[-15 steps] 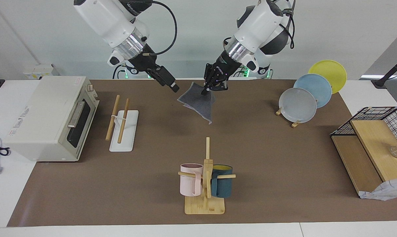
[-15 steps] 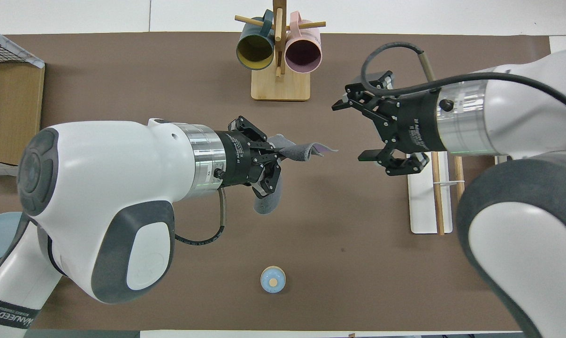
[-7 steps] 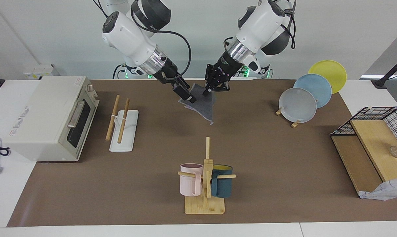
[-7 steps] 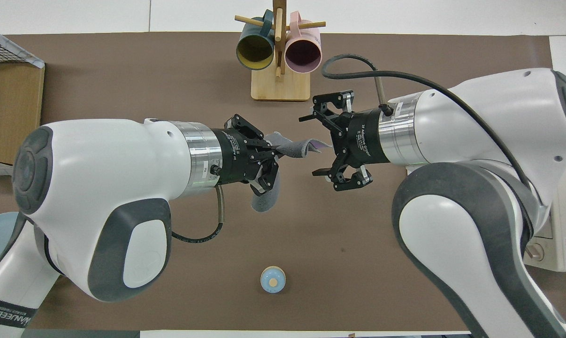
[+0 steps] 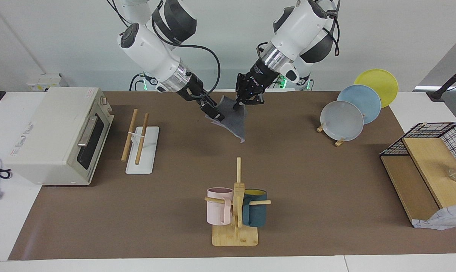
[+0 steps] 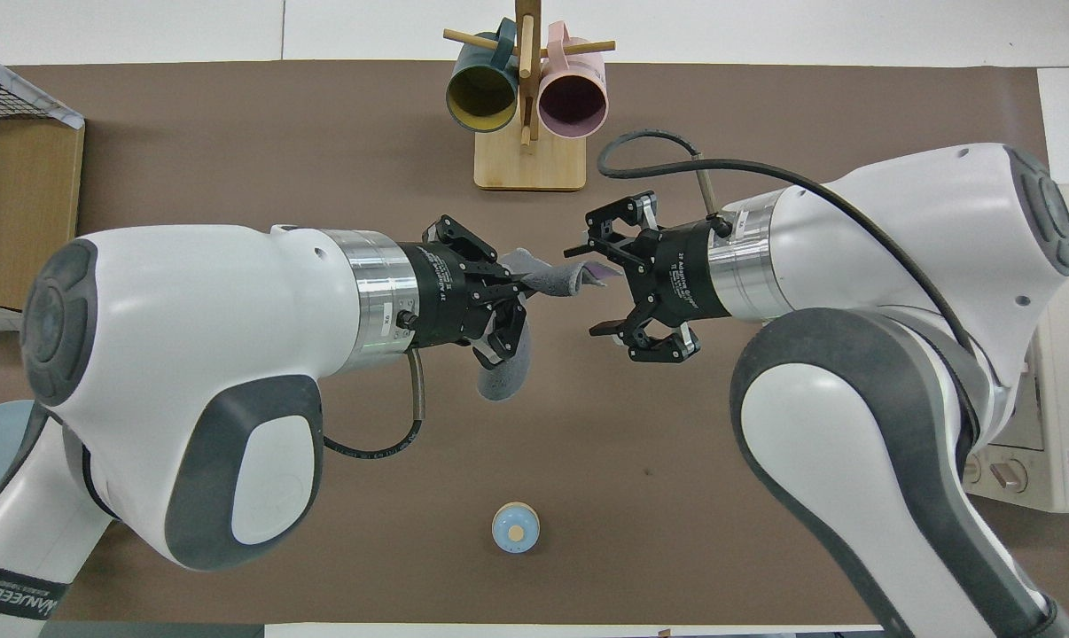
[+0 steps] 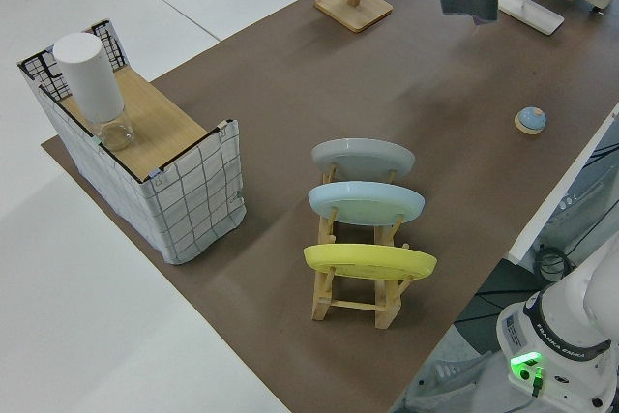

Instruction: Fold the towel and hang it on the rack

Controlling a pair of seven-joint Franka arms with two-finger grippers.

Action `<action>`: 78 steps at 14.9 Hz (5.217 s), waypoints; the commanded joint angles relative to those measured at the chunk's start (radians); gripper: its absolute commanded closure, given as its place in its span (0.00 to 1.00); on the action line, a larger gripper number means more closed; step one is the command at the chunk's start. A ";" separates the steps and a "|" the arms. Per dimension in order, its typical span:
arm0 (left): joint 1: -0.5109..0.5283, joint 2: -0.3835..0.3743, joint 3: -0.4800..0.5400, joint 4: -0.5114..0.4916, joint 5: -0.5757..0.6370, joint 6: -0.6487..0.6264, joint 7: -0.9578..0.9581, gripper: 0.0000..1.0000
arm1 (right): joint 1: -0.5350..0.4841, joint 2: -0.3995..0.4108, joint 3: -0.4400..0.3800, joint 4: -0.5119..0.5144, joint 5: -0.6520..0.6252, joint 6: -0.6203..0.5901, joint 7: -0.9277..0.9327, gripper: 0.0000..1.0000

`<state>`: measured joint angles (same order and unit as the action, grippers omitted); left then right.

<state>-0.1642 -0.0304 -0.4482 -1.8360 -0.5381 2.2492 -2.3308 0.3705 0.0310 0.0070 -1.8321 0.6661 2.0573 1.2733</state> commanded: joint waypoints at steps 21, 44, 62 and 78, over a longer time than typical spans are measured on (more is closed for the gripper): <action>0.089 -0.037 0.003 -0.049 0.086 -0.005 0.232 0.00 | -0.195 -0.009 -0.007 0.028 -0.066 -0.277 -0.551 1.00; 0.391 -0.008 0.074 0.049 0.463 -0.365 1.861 0.00 | -0.430 -0.045 -0.007 -0.056 -0.672 -0.258 -1.520 1.00; 0.150 0.010 0.335 0.230 0.509 -0.727 2.214 0.00 | -0.507 -0.069 -0.007 -0.130 -0.672 -0.187 -1.571 0.12; 0.161 0.007 0.333 0.230 0.510 -0.723 2.216 0.00 | -0.368 -0.013 0.013 0.278 -0.723 -0.623 -1.369 0.00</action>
<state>0.0049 -0.0206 -0.1300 -1.6117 -0.0231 1.5277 -0.1276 -0.0142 0.0132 0.0125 -1.5631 -0.0336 1.4681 -0.1984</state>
